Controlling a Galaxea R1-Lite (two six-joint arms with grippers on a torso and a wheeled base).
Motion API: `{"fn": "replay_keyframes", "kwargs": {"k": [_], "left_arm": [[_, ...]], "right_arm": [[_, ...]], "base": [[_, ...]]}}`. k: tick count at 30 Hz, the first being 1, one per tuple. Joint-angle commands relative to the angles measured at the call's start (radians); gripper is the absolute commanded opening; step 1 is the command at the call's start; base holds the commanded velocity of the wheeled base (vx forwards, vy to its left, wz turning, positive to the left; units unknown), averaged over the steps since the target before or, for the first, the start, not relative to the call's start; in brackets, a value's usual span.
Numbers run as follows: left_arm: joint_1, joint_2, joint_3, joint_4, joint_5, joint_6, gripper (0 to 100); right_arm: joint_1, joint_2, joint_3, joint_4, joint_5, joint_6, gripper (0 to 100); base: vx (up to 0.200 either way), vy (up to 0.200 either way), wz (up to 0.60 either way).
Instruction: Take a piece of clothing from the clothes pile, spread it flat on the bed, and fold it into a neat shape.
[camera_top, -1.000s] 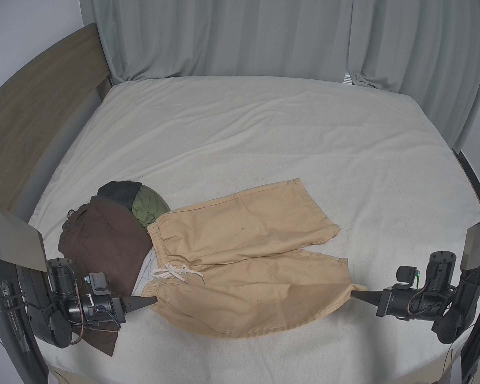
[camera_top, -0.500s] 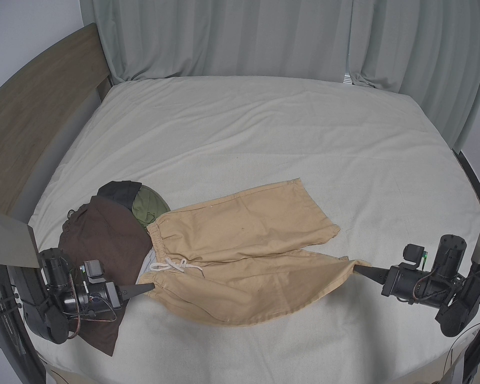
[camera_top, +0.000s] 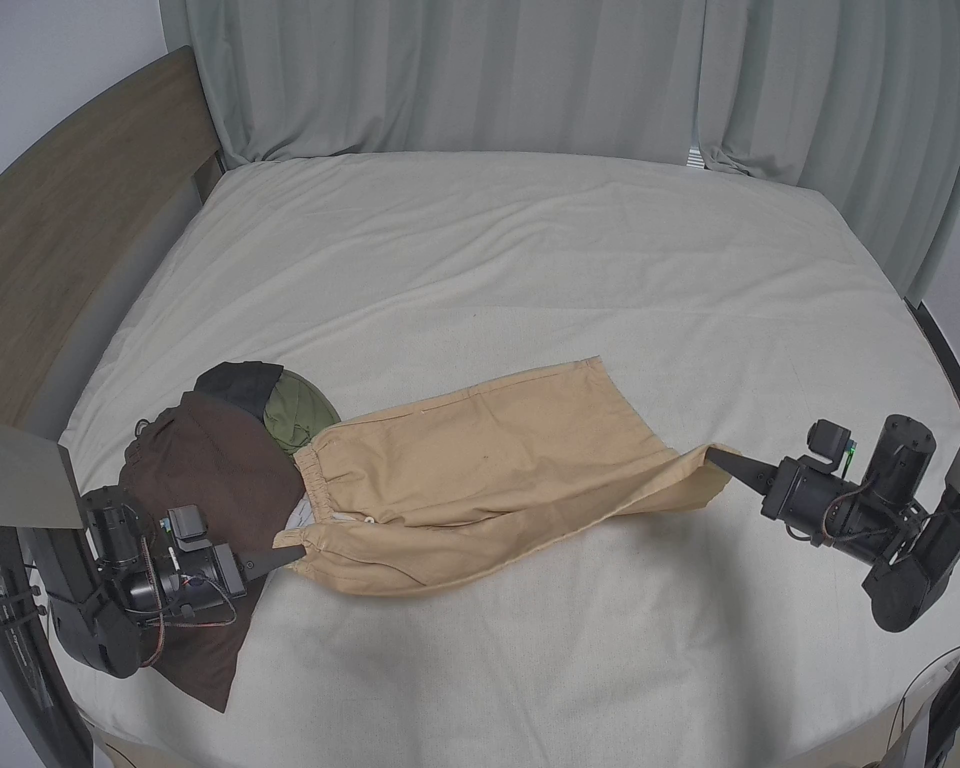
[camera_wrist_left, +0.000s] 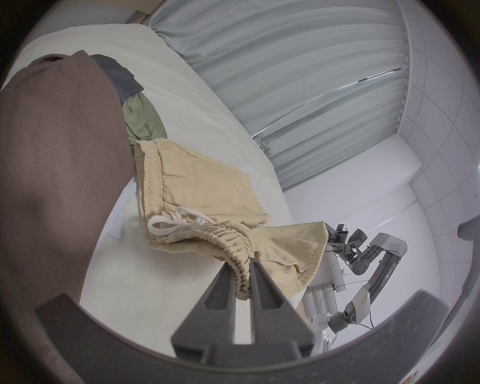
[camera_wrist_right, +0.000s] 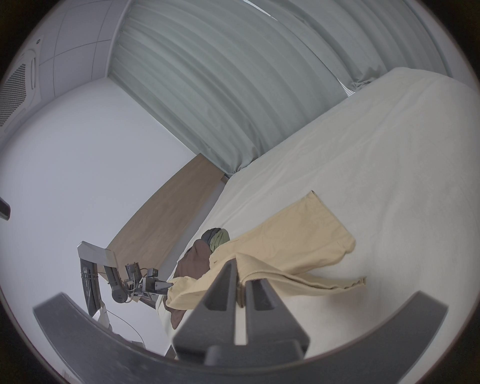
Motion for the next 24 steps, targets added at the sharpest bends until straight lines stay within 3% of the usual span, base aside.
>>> {"fn": "replay_keyframes", "kwargs": {"k": [1,17,20,24], "left_arm": [[-0.004,0.003,-0.018,-0.003,0.034,-0.04,0],[-0.036,-0.034,-0.085,-0.003,0.158,-0.178,0],[-0.046,-0.032,-0.108,-0.003,0.207,-0.202,0],[-0.046,-0.032,-0.117,-0.003,0.212,-0.216,0]], "right_arm": [[-0.004,0.002,-0.093,0.055,0.0,0.005,0],[-0.004,0.06,-0.265,0.076,0.005,0.028,0],[-0.004,0.08,-0.313,0.11,0.005,0.028,0],[-0.003,0.08,-0.369,0.164,0.005,0.028,0]], "base": [[0.0,0.0,0.0],[0.0,0.0,0.0],[0.0,0.0,0.0],[0.0,0.0,0.0]]}}
